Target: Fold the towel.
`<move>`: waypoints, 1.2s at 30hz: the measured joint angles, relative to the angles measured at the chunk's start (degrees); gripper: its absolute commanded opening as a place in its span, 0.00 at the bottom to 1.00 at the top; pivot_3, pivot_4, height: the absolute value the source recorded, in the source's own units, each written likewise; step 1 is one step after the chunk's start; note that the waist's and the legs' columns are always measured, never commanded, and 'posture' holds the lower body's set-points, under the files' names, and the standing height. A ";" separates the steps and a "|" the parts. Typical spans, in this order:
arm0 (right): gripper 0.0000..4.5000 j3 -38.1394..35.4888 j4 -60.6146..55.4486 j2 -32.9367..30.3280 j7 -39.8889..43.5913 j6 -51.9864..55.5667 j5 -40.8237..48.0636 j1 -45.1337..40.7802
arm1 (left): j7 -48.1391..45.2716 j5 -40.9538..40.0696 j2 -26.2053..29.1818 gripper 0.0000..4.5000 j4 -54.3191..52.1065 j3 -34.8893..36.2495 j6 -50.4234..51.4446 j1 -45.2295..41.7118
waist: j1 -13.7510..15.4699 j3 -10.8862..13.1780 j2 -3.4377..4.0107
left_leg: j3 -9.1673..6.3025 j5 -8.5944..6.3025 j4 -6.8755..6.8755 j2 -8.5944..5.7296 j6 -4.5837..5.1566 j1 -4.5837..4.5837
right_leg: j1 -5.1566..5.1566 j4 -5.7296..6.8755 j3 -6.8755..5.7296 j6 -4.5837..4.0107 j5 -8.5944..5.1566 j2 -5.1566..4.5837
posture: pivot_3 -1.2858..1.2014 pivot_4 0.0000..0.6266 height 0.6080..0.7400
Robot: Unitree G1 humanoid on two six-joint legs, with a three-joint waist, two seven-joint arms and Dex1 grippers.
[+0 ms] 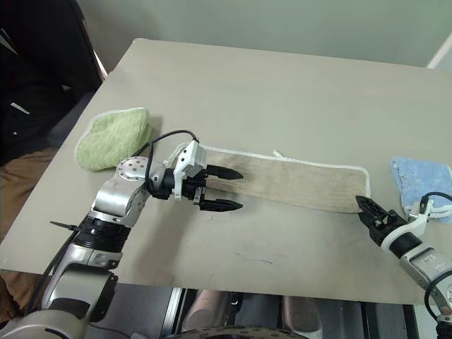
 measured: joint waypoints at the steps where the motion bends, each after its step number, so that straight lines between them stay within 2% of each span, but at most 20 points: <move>1: 0.26 -0.01 0.03 0.11 -0.05 -0.09 -0.36 0.03 | 0.05 0.05 0.00 1.00 0.38 0.00 -0.16 0.00 | 0.00 0.00 0.00 | 0.00 -0.01 -0.04 0.00 -0.01 -0.02 | -0.03 -0.05 0.00 -0.02 0.00 0.00 | 0.52 0.24 1.00; 4: 0.03 -0.80 -0.78 0.59 0.10 -0.21 -0.37 0.25 | 0.06 0.08 -0.05 1.00 1.13 0.00 -0.74 -0.06 | 0.00 -0.01 -0.02 | 0.01 -0.08 -0.05 0.00 0.01 -0.05 | -0.03 -0.10 -0.01 -0.02 -0.07 0.00 | 0.52 0.24 1.00; 5: 0.01 -1.10 -1.26 0.71 0.25 -0.22 -0.35 0.48 | 0.06 0.11 -0.09 1.00 1.69 -0.01 -0.98 -0.19 | 0.00 -0.03 -0.04 | 0.01 -0.09 -0.04 -0.01 0.03 -0.04 | 0.00 -0.12 -0.01 0.00 -0.08 0.00 | 0.52 0.24 1.00; 16: 0.01 -6.76 -2.04 1.38 5.12 0.33 -0.28 8.13 | 0.04 0.74 -1.03 1.00 5.63 -0.08 -3.71 -2.22 | 1.56 -0.03 -0.03 | -0.01 -0.37 -0.03 -0.06 0.19 -0.15 | 0.06 -0.09 -0.01 0.12 -0.47 -0.05 | 0.52 0.24 1.00; 25: 0.01 -15.27 0.35 -5.16 8.06 2.75 -0.53 14.94 | -0.95 0.79 -3.06 1.00 9.13 -0.19 -5.06 -5.28 | 1.50 -0.01 0.04 | 0.08 -0.57 -0.03 0.00 -0.04 -0.06 | 0.01 -0.03 -0.12 0.45 -0.57 -0.09 | 0.52 0.24 1.00; 30: 0.01 -18.28 0.65 -8.09 10.05 3.83 -1.20 14.77 | -1.36 1.05 -4.21 1.00 11.84 -0.25 -6.76 -6.17 | 1.25 -0.01 0.07 | 0.10 -0.60 -0.02 -0.01 0.12 -0.04 | 0.01 -0.04 -0.09 0.49 -0.59 -0.09 | 0.52 0.24 1.00; 36: 0.01 -19.93 -11.56 -11.68 16.25 5.80 -2.91 14.64 | -1.89 2.05 -5.16 1.00 14.15 -0.27 -8.32 -7.03 | 1.08 0.00 0.18 | 0.09 -0.36 -0.03 0.04 0.59 -0.06 | 0.02 0.01 -0.13 0.46 -0.60 -0.01 | 0.52 0.24 1.00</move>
